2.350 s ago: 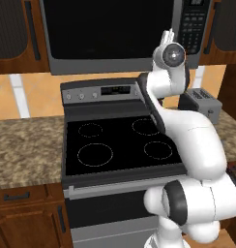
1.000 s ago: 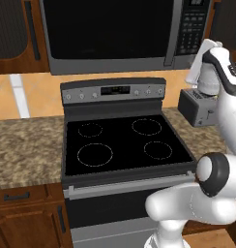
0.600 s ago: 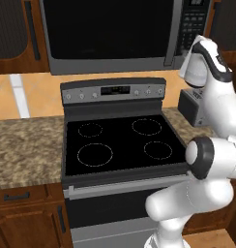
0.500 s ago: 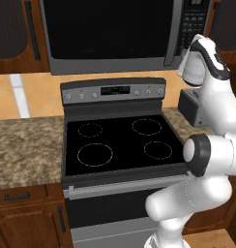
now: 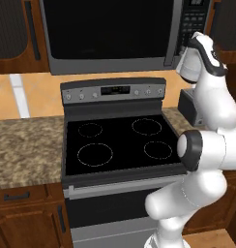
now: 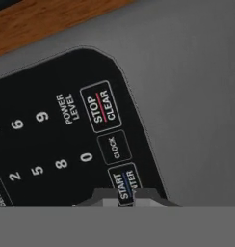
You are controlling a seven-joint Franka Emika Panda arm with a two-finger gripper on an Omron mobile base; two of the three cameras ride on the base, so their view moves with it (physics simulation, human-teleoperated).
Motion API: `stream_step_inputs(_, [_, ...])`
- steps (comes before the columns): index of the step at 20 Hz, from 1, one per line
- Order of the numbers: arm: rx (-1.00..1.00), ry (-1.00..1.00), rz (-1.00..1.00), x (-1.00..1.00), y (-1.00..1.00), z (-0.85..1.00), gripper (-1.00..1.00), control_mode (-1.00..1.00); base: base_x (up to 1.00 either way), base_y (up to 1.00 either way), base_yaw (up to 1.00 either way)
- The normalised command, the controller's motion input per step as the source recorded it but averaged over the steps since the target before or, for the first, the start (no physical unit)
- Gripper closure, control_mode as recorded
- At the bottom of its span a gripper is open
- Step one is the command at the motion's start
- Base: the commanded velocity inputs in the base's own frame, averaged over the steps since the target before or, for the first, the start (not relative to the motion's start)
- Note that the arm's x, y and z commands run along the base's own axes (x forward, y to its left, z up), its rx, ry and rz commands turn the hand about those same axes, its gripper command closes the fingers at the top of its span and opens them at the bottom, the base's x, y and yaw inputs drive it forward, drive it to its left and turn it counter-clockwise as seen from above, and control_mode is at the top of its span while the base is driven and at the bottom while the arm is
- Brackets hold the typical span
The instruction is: Pick the lemon from the sink and place it in the bowl. Then pick the bowl and place it in the microwave. Then close the microwave door and press the start button.
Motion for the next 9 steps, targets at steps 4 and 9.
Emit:
stream_step_inputs(4, [0.00, 0.00, 0.00, 0.19, -0.01, -0.11, 1.00, -1.00, 0.00, 0.00, 0.00])
stream_step_inputs(9, [0.00, 0.00, 0.01, 0.02, -0.05, -0.04, 1.00, -1.00, 0.00, 0.00, 0.00])
